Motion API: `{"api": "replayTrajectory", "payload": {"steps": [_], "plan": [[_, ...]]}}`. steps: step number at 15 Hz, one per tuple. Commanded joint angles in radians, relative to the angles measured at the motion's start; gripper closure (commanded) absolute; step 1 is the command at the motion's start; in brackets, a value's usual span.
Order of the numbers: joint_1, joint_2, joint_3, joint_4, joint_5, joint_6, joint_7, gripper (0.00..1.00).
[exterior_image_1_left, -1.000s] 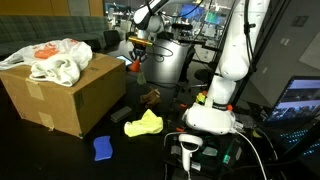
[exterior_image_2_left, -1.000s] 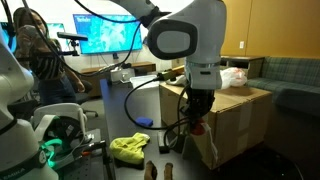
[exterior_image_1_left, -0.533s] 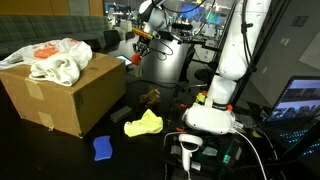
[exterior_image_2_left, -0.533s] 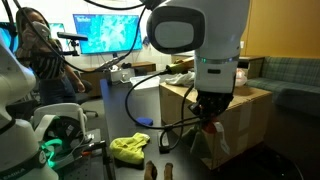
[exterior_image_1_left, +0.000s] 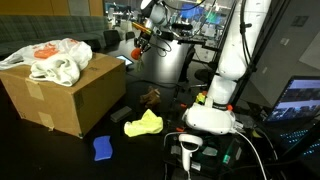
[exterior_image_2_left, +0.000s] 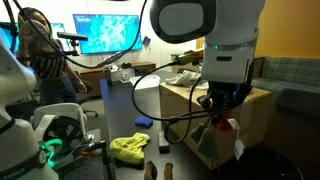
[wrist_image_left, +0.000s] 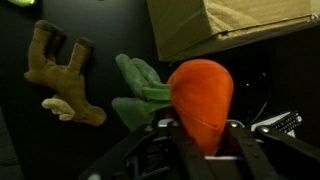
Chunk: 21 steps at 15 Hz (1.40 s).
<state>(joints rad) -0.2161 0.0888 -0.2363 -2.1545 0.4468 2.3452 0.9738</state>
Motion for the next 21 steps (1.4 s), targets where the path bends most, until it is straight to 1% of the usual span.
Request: {"api": "replayTrajectory", "payload": {"steps": [1,3,5,6,9,11,12,14,17,19,21], "plan": [[-0.007,-0.025,-0.003,-0.007,0.009,0.007,0.016,0.38],[-0.01,-0.041,-0.003,-0.034,0.019,0.02,0.004,0.22],[-0.009,-0.06,0.0,-0.064,0.017,0.034,-0.006,0.08],[-0.006,-0.073,0.005,-0.08,0.018,0.04,-0.044,0.01],[0.007,-0.129,0.017,-0.143,0.001,0.055,-0.054,0.0],[0.034,-0.198,0.045,-0.203,-0.065,0.037,-0.08,0.0],[0.054,-0.231,0.07,-0.229,-0.116,0.022,-0.052,0.0],[0.086,-0.282,0.126,-0.243,-0.196,-0.032,-0.015,0.0],[0.147,-0.307,0.229,-0.177,-0.278,-0.157,0.026,0.0],[0.191,-0.29,0.299,-0.097,-0.331,-0.245,0.059,0.0],[0.235,-0.251,0.362,0.008,-0.382,-0.343,0.079,0.0]]}}
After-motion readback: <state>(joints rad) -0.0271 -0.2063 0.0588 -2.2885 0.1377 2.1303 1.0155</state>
